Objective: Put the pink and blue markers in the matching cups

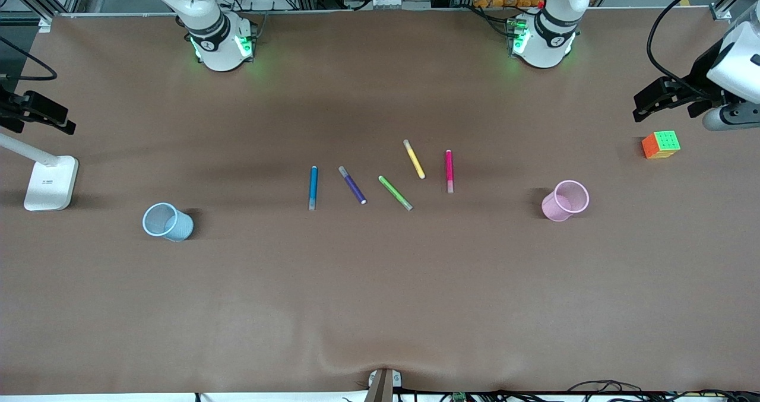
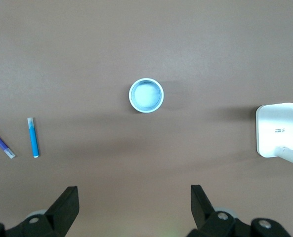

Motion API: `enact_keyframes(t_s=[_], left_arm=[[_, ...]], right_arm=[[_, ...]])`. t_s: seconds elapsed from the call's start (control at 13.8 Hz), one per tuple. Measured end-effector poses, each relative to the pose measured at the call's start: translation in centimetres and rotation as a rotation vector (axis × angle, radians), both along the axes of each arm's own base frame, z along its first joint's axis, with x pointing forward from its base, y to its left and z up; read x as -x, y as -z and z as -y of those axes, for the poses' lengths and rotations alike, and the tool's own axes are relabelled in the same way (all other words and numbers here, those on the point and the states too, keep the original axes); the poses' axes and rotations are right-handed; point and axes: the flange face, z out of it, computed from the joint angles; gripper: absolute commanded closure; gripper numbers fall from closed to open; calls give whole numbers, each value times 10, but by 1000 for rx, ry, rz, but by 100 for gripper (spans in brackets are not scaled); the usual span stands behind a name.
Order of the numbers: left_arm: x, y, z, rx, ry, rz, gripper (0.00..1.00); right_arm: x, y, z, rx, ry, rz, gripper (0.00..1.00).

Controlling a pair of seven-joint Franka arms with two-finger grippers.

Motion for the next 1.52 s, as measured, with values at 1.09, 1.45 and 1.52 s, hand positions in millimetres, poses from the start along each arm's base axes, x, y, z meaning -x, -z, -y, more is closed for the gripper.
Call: enact_keyframes(t_s=[1.09,1.45,1.52], left_arm=[[-37,79,18,2,30,-157,0],[-48,119,47,-5,79,-227,0],[-49,130,56,-7,91,-244,0]], right_arm=[[-3,7,0,-1,0,-16,0],[-3,1,8,1,15,-4,0],[-2,-1,12,1,23,0,0]])
